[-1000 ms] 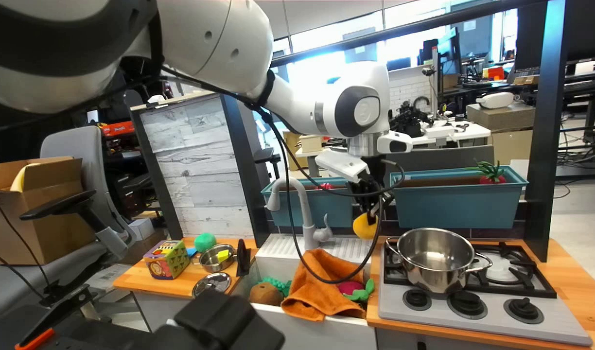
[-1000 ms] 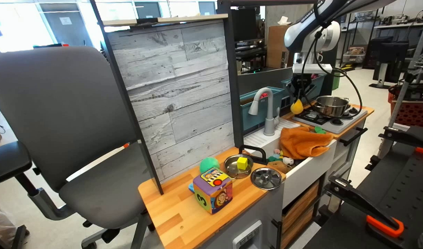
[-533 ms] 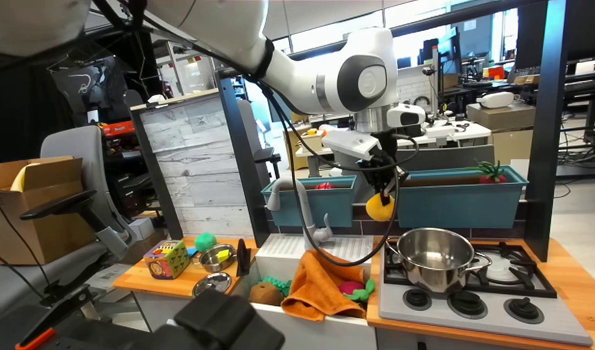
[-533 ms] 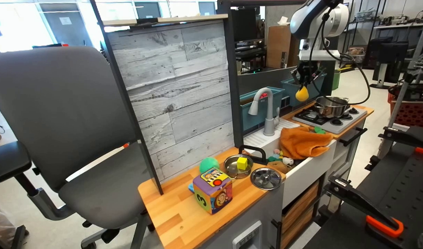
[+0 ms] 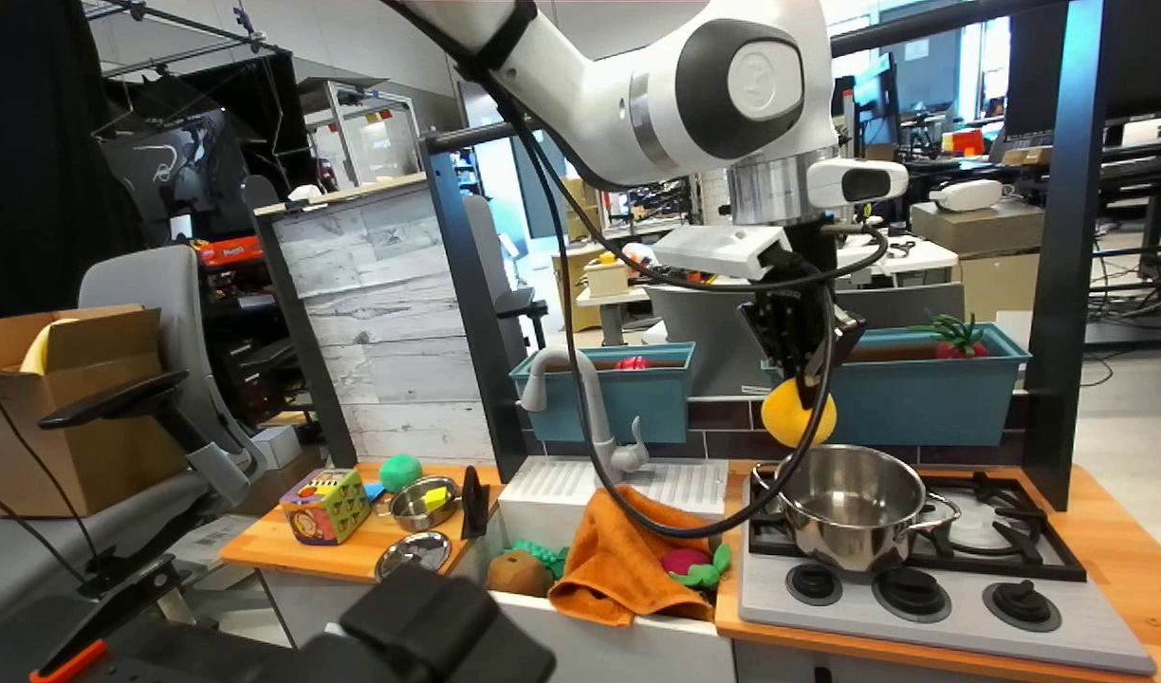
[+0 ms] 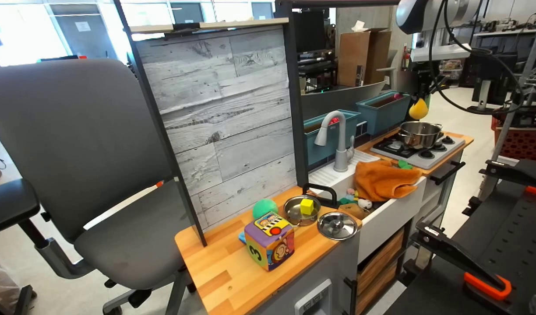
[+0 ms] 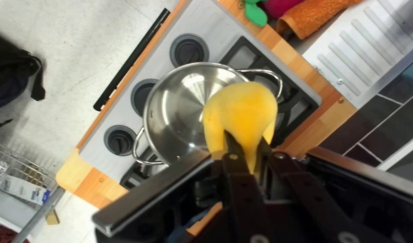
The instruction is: Put the orange plushy in the pot
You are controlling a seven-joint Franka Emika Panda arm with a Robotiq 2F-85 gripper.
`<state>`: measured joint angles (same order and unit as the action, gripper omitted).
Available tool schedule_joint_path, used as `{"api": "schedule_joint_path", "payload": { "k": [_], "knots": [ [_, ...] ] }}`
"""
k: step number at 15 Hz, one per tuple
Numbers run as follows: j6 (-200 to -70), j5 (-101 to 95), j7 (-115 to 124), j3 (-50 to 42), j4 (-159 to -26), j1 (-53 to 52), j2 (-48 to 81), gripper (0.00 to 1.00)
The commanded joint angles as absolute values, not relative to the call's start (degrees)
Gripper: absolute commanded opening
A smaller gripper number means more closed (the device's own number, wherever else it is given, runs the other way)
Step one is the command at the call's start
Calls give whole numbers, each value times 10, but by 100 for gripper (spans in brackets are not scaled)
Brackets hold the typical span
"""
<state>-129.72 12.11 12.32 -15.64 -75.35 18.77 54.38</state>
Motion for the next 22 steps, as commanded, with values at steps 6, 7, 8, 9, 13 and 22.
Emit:
{"api": "schedule_joint_path", "payload": {
  "k": [6,7,8,9,13,22],
  "knots": [
    [-1384,108,241,-187,-869,166,489,3],
    [-1388,107,258,-190,-868,164,493,3],
    [-1388,106,271,-192,-864,163,497,3],
    [-1387,105,285,-194,-861,161,501,3],
    [-1390,106,327,-200,-849,157,511,3],
    [-1405,105,393,-204,-794,163,549,46]
  ]
}}
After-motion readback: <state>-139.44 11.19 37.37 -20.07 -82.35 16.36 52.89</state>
